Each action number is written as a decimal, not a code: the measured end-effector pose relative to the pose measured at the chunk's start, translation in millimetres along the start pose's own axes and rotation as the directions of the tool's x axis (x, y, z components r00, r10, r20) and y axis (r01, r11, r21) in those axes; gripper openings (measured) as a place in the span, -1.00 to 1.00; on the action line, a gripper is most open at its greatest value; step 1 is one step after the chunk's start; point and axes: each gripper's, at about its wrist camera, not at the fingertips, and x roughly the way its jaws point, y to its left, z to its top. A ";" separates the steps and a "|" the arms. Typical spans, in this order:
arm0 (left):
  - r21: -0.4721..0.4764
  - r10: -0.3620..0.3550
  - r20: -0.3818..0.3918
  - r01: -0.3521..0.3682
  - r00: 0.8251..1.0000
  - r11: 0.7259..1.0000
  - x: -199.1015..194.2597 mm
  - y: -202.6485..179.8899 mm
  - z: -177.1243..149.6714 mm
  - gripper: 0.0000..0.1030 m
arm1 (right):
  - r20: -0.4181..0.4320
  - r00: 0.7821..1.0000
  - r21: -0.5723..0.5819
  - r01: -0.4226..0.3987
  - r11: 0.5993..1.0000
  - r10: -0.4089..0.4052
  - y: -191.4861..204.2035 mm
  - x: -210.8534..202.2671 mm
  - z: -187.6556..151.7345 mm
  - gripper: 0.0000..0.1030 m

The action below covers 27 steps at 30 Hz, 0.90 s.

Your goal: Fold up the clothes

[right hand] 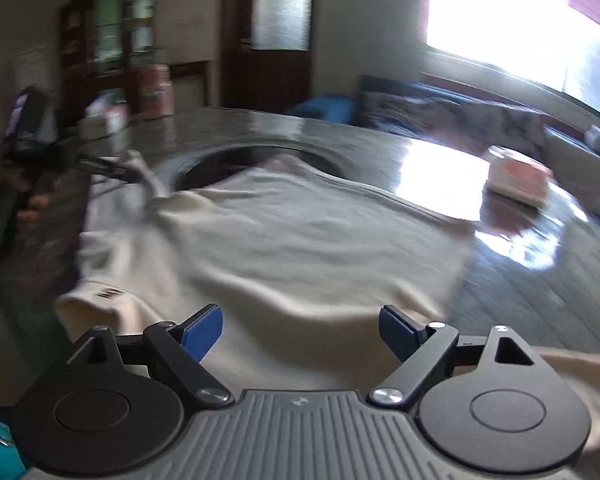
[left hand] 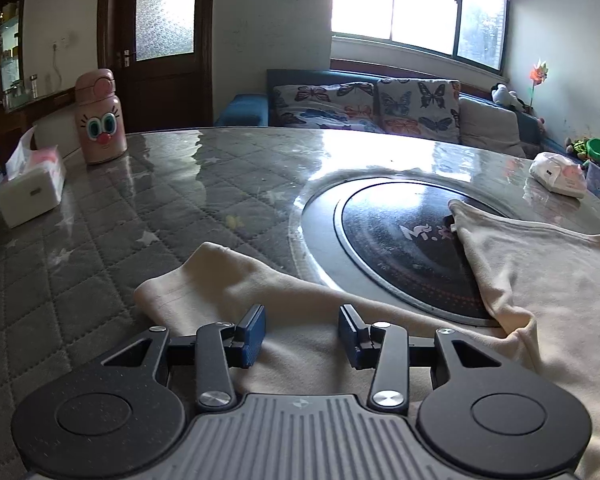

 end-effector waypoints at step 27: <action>-0.013 0.114 -0.003 -0.114 0.993 0.993 -20.9 10.0 -16.2 -0.12 | -0.055 0.984 -0.021 -0.169 0.985 0.167 12.1 0.1 -19.7 0.69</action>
